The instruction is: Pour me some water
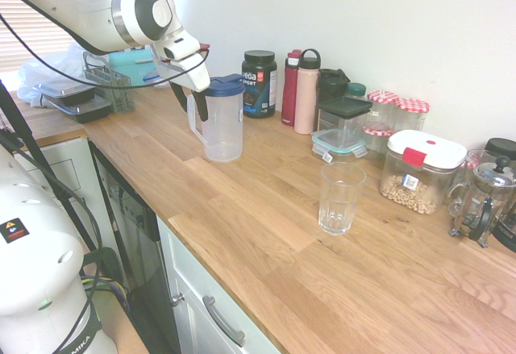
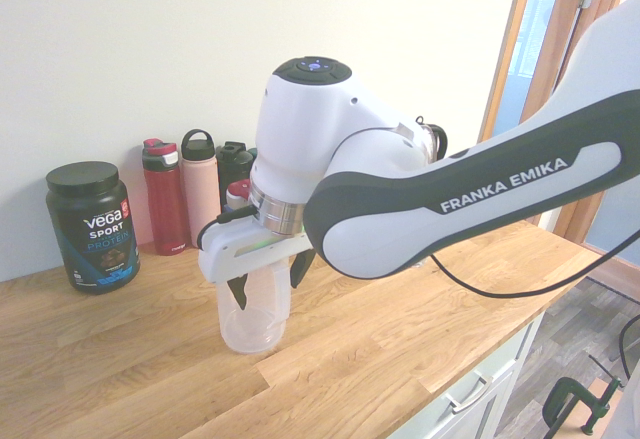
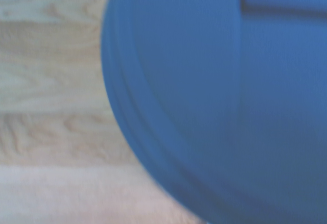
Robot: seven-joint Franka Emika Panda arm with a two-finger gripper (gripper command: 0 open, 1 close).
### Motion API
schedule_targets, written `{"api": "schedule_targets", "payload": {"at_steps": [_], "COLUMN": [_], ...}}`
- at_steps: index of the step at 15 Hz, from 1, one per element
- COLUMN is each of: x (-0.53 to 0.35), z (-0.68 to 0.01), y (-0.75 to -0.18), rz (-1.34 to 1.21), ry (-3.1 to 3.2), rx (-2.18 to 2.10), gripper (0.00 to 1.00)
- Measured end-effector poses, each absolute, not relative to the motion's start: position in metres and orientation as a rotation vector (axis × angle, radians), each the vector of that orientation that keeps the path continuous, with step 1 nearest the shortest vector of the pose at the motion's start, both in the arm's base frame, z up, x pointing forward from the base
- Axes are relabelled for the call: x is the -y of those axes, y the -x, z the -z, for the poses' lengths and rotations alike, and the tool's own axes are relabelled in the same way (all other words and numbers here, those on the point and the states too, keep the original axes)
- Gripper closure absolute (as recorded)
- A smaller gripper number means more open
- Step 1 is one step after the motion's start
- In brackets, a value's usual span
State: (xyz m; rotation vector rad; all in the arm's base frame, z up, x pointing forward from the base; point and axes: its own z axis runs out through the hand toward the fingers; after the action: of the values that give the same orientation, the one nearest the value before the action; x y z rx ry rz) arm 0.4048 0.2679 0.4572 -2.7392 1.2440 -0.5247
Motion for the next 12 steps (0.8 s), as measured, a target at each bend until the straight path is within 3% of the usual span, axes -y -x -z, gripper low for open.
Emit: {"api": "schedule_targets", "payload": {"at_steps": [12], "x": [-0.257], "z": [-0.445], "y": [-0.401], "rz": [0.486], "ry": [2.739], "rx": [-1.281], "gripper": [1.00]}}
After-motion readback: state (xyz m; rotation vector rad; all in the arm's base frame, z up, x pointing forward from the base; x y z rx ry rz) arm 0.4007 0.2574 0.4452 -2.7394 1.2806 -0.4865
